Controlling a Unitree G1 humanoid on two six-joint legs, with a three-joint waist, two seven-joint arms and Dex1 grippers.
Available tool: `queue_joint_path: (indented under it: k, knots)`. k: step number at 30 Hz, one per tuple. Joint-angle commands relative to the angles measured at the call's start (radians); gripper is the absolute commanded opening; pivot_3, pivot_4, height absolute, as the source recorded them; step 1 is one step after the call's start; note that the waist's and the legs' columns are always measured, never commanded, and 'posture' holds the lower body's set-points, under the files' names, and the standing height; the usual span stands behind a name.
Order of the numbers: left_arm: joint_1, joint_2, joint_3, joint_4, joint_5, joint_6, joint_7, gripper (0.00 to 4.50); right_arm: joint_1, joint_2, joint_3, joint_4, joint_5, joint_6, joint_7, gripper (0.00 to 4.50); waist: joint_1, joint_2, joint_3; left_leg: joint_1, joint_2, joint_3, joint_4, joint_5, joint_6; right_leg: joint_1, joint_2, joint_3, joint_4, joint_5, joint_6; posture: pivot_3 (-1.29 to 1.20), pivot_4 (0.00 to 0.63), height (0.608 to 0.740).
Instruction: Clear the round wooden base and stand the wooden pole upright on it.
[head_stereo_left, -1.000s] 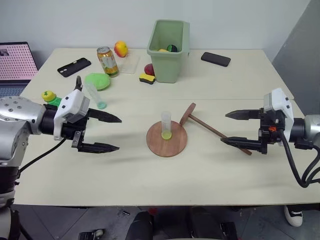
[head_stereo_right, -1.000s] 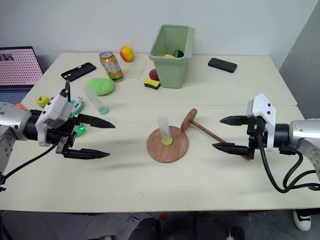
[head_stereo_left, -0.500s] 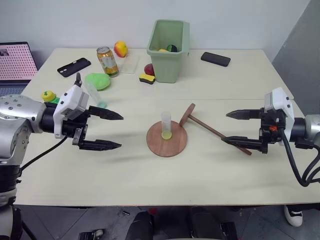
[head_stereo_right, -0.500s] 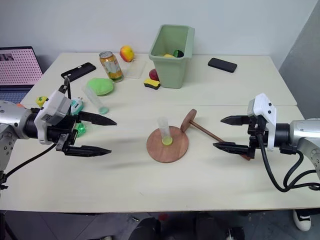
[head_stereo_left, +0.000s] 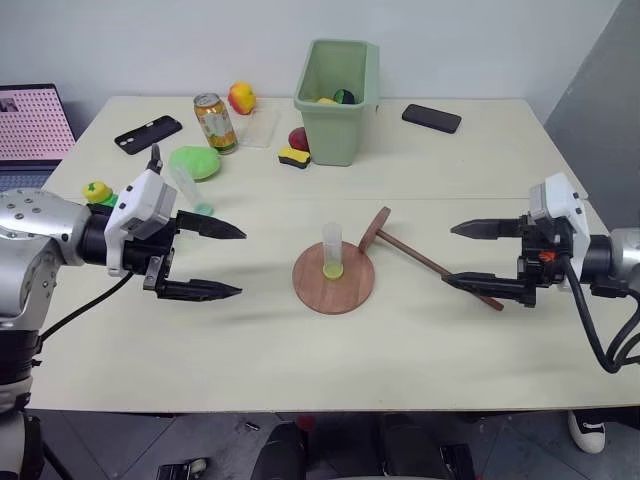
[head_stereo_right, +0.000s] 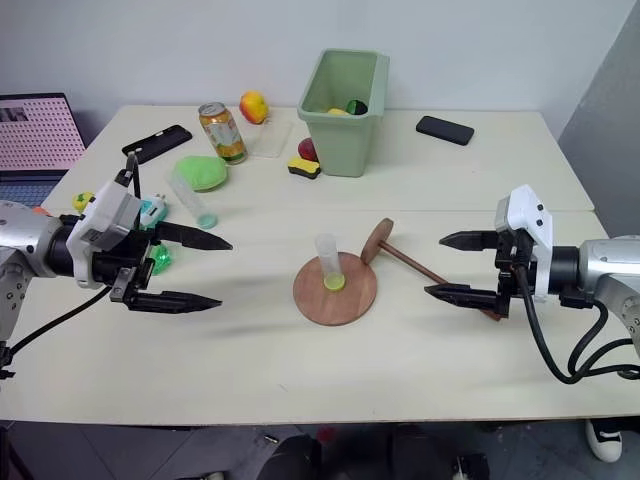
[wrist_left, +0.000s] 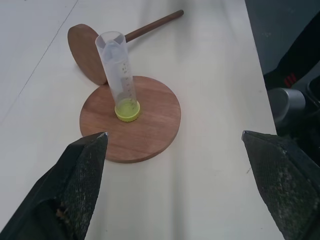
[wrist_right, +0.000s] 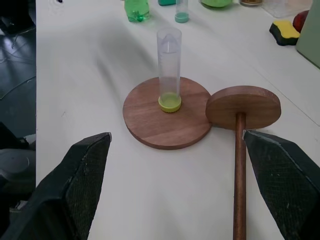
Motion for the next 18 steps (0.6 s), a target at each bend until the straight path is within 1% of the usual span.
queue_joint_path:
  k: [1, 3, 5, 7, 10, 12, 13, 16, 18]
  knots:
    - [-0.043, -0.041, -0.019, 0.011, 0.044, -0.053, 0.046, 4.50, -0.034, -0.003, -0.050, -0.034, 0.050, 0.013, -0.011, 4.42, 0.000, 0.000, 0.000, 0.000, 0.000, 0.000, 0.000, 0.000, 0.000, 0.000, 0.000, 0.000, 0.000, 0.000, 0.000, 0.00, 0.150, 0.740]
    - [-0.067, -0.096, -0.046, 0.013, 0.059, -0.070, 0.084, 4.50, -0.046, 0.005, -0.048, -0.044, 0.066, 0.019, -0.015, 4.42, 0.002, 0.000, 0.000, 0.000, 0.000, 0.000, 0.000, 0.000, 0.000, 0.001, 0.000, 0.000, 0.000, 0.000, 0.000, 0.00, 0.150, 0.740]
    - [-0.108, -0.194, -0.078, 0.015, 0.069, -0.048, 0.164, 4.50, -0.066, 0.016, -0.038, -0.063, 0.088, 0.027, -0.024, 4.42, 0.005, 0.000, 0.000, 0.000, 0.000, 0.000, 0.001, 0.000, 0.000, 0.001, 0.000, 0.000, 0.000, 0.000, 0.000, 0.00, 0.150, 0.740]
    - [-0.126, -0.267, -0.117, 0.023, 0.099, -0.068, 0.207, 4.50, -0.085, 0.026, -0.030, -0.085, 0.114, 0.036, -0.034, 4.42, 0.015, 0.000, 0.000, 0.000, 0.000, -0.001, 0.002, 0.000, 0.000, 0.002, -0.001, -0.001, 0.000, 0.000, 0.000, 0.00, 0.150, 0.740]
    - [-0.134, -0.336, -0.168, 0.056, 0.150, -0.111, 0.229, 4.50, -0.114, 0.047, -0.015, -0.098, 0.127, 0.045, -0.059, 4.42, 0.020, 0.000, 0.000, -0.001, -0.001, 0.000, 0.002, 0.000, 0.000, 0.001, -0.001, 0.000, -0.001, 0.000, 0.000, 0.00, 0.150, 0.740]
    - [-0.145, -0.365, -0.189, 0.082, 0.173, -0.125, 0.244, 4.50, -0.122, 0.056, -0.011, -0.100, 0.133, 0.049, -0.074, 4.42, 0.019, 0.000, 0.000, -0.001, -0.001, 0.000, 0.001, 0.002, -0.003, 0.000, -0.001, 0.000, -0.001, 0.000, 0.000, 0.00, 0.150, 0.740]
    - [-0.155, -0.398, -0.200, 0.098, 0.174, -0.123, 0.258, 4.50, -0.121, 0.059, -0.011, -0.103, 0.135, 0.050, -0.081, 4.42, 0.021, 0.000, 0.000, -0.001, -0.001, 0.000, 0.001, 0.002, -0.003, 0.000, -0.001, 0.000, -0.001, 0.000, 0.000, 0.00, 0.150, 0.740]
    - [-0.190, -0.474, -0.223, 0.166, 0.214, -0.173, 0.306, 4.50, -0.122, 0.063, -0.011, -0.110, 0.141, 0.050, -0.096, 4.42, 0.025, 0.000, 0.000, -0.001, -0.001, 0.000, 0.002, 0.002, -0.003, 0.000, -0.001, 0.000, 0.000, 0.000, 0.000, 0.00, 0.150, 0.740]
    - [-0.211, -0.509, -0.224, 0.207, 0.229, -0.187, 0.326, 4.50, -0.125, 0.067, -0.015, -0.114, 0.152, 0.055, -0.106, 4.42, 0.027, -0.001, 0.000, -0.001, -0.001, 0.000, 0.002, 0.002, -0.003, 0.001, -0.001, 0.000, -0.001, 0.000, 0.000, 0.00, 0.150, 0.740]
